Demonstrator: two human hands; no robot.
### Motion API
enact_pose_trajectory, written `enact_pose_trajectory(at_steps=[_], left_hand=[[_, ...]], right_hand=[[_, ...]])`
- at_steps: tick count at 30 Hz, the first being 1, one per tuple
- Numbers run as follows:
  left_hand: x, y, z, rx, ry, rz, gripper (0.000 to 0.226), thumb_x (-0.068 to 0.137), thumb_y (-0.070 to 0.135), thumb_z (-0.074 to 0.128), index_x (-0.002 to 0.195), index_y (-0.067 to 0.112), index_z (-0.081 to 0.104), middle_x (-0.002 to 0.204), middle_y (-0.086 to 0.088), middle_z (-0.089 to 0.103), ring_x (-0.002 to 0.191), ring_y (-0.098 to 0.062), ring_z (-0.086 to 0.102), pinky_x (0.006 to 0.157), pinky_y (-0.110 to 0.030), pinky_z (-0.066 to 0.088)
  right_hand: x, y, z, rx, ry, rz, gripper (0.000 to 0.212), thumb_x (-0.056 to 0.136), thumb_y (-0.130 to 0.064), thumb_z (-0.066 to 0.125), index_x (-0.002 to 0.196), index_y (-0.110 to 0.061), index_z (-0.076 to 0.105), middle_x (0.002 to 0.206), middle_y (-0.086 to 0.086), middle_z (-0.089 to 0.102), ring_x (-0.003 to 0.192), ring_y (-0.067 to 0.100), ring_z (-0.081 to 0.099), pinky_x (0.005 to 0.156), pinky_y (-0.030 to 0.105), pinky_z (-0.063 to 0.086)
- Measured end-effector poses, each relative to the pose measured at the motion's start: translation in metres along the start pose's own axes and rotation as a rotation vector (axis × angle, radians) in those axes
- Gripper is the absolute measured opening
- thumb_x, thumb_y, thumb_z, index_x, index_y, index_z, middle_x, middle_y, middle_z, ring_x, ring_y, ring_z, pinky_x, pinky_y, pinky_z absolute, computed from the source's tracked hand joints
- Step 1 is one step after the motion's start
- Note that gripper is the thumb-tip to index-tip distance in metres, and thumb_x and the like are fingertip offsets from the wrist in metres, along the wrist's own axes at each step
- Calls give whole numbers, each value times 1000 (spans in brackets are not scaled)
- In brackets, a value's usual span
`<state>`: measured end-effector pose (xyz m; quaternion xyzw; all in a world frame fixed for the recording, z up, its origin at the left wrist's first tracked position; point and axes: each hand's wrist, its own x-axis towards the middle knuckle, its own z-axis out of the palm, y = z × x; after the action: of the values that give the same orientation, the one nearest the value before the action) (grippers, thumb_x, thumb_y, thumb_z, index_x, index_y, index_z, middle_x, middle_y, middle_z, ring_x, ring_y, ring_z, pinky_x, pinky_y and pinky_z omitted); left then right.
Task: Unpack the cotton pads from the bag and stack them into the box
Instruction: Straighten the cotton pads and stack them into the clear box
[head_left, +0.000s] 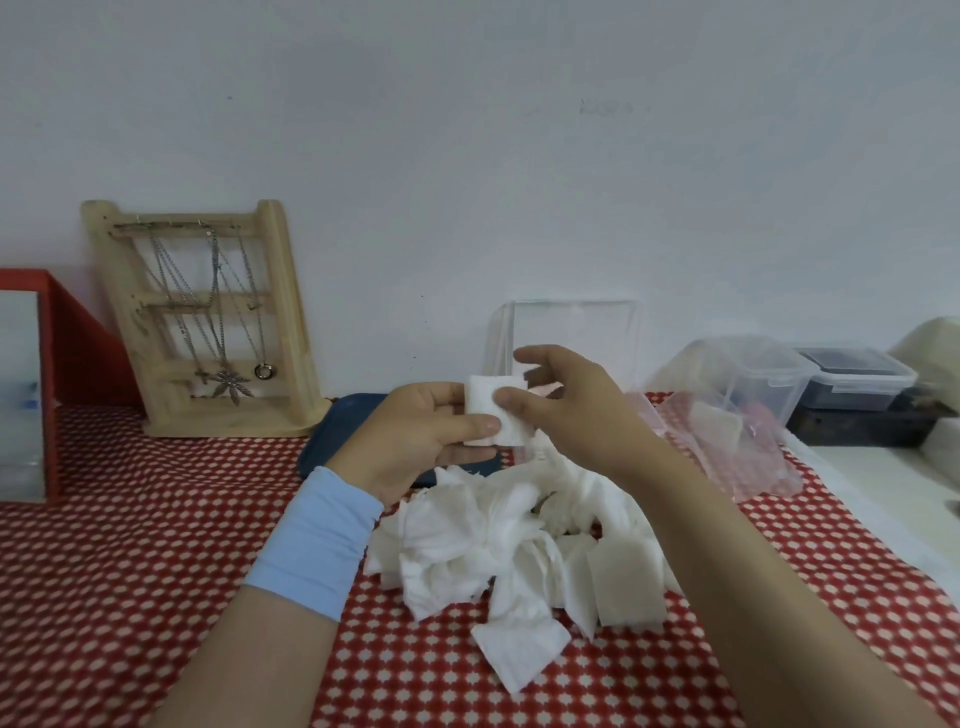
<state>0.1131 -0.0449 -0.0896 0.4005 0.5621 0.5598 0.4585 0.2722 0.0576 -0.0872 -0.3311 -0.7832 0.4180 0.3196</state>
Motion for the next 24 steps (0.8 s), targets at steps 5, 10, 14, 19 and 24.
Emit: enact_pose_trajectory(at_steps=[5,10,14,19,24], left_hand=[[0,2,-24,68,36,-18,32,90,-2,70,121,3,65,116,-14,74,103,-27,75,82,-34,64],[2,0,-53,65,268,39,23,91,-4,68,111,5,69,116,-14,73,106,-26,72,83,-31,63],[4,-4,-64,36,324,48,23,93,0,66,116,4,67,119,-14,71,108,-25,70,80,-30,63],[6,-6,-59,24,307,47,21,95,4,67,116,4,68,117,-13,72,107,-23,71,83,-33,63],[10,-9,-54,58,309,60,13,95,4,66,106,9,70,113,-9,73,103,-20,71,77,-28,63]], right_hand=[[-1,-11,12,212,-103,42,38,89,-20,76,125,-20,63,80,2,70,61,12,64,50,17,44],[-1,-34,23,-160,-162,-119,6,85,-22,76,89,-25,72,82,-12,70,65,-2,62,65,17,49],[-20,-52,42,-558,-638,-190,15,82,-29,81,97,-31,78,91,-22,69,79,-9,61,72,12,48],[-27,-51,54,-871,-740,-117,63,72,-44,85,129,-42,60,118,-22,59,102,6,58,91,29,52],[-17,-35,43,-737,-536,-205,13,90,-27,63,96,-23,73,88,-10,68,80,12,62,78,35,56]])
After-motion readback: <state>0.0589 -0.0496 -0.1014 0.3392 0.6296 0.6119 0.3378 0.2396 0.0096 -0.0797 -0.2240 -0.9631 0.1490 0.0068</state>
